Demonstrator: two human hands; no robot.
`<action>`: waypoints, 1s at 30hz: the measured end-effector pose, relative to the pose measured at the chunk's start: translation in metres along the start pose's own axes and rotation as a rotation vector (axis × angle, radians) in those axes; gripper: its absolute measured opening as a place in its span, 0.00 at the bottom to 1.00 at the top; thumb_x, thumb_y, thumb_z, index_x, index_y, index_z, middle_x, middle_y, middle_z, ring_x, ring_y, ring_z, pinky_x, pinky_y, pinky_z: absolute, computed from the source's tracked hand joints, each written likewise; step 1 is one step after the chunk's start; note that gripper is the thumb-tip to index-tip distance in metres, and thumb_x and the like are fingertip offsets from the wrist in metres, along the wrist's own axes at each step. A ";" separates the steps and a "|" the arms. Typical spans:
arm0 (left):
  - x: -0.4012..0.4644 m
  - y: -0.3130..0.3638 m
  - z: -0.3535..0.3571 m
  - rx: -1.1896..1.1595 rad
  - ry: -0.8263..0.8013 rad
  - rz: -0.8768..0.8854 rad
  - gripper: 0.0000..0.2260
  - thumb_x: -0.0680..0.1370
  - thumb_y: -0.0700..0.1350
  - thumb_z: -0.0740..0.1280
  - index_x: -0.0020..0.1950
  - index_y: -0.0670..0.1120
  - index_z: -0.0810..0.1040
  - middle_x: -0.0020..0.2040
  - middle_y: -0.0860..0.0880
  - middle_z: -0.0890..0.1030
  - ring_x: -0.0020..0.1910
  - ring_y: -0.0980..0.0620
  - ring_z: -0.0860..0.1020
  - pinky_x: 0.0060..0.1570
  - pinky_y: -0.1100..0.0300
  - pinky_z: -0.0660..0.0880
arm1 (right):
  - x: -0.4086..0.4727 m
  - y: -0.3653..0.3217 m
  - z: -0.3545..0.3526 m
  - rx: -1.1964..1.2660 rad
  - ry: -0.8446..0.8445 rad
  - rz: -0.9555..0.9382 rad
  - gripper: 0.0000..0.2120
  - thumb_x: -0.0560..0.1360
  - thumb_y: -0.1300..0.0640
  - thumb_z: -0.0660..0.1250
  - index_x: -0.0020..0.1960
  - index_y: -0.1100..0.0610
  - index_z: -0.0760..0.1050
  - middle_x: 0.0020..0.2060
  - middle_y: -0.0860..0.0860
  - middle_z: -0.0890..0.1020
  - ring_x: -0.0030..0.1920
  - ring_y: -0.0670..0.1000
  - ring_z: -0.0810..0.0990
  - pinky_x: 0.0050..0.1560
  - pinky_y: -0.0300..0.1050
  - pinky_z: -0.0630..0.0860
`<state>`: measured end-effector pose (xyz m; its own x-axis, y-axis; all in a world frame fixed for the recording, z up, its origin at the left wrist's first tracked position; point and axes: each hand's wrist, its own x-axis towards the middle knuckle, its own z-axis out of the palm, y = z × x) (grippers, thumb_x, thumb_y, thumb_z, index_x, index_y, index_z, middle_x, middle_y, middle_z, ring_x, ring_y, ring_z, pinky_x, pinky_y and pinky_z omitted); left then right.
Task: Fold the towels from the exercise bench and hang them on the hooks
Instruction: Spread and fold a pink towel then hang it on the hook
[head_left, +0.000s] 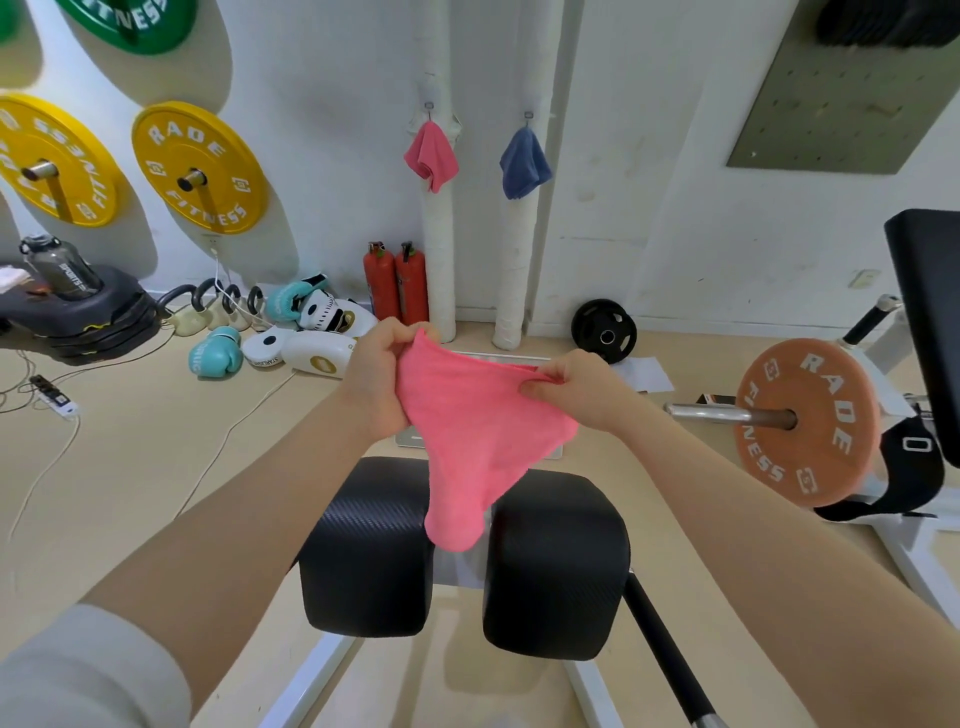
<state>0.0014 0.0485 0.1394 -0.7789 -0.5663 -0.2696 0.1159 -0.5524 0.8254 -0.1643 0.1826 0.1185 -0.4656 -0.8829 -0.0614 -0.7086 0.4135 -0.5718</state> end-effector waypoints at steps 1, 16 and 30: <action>0.000 0.000 -0.003 0.000 -0.043 -0.009 0.13 0.71 0.44 0.53 0.27 0.47 0.69 0.25 0.52 0.66 0.27 0.54 0.66 0.33 0.61 0.63 | 0.000 0.002 0.000 -0.130 0.058 -0.015 0.23 0.76 0.50 0.63 0.26 0.55 0.57 0.23 0.48 0.61 0.28 0.49 0.60 0.36 0.44 0.59; 0.001 -0.025 0.032 1.518 0.037 0.214 0.22 0.69 0.62 0.68 0.51 0.46 0.78 0.43 0.50 0.78 0.43 0.52 0.75 0.45 0.57 0.72 | -0.006 -0.025 -0.016 -0.150 0.156 -0.313 0.11 0.78 0.58 0.59 0.52 0.59 0.80 0.46 0.54 0.84 0.47 0.52 0.79 0.46 0.44 0.72; -0.004 0.001 0.000 0.925 0.294 0.227 0.12 0.74 0.41 0.60 0.29 0.47 0.67 0.27 0.50 0.68 0.31 0.51 0.66 0.34 0.59 0.64 | -0.022 -0.033 -0.022 0.186 0.068 -0.101 0.17 0.74 0.52 0.68 0.29 0.56 0.73 0.23 0.46 0.67 0.25 0.43 0.64 0.28 0.34 0.60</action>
<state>0.0042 0.0500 0.1416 -0.5994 -0.7977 -0.0666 -0.3808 0.2109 0.9003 -0.1430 0.1932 0.1567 -0.4363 -0.8980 0.0560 -0.6467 0.2698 -0.7134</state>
